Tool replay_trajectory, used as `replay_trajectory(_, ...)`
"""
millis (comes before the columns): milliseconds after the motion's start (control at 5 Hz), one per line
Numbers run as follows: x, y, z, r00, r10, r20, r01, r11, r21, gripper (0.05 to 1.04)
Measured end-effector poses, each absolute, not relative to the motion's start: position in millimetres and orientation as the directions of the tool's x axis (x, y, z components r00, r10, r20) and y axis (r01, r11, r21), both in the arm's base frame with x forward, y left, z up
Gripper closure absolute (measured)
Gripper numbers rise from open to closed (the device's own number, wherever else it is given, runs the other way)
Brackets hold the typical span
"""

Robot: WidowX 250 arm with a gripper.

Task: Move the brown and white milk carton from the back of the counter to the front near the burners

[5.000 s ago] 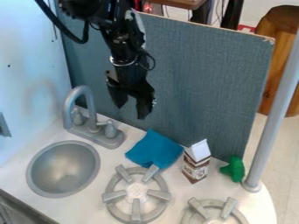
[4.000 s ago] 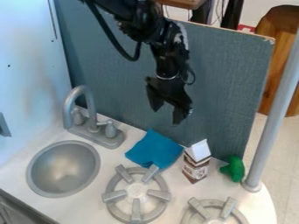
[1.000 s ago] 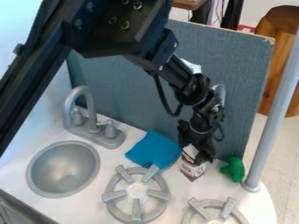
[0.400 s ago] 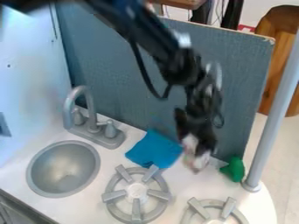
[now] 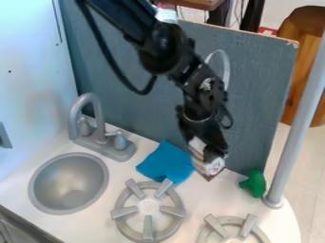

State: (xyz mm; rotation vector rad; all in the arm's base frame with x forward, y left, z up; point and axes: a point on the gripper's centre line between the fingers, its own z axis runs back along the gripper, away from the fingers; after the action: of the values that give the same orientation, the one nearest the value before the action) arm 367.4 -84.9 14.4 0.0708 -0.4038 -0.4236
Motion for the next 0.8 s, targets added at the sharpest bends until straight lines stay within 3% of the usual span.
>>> replay_trajectory(400,311.3,-101.2,-15.4,0.810,-0.534,0.243,0.516,0.845,0.139,0.267)
replay_trajectory(800,278.5,-98.4,-31.8,0.812,-0.562,0.157,0.539,0.826,0.167,0.267)
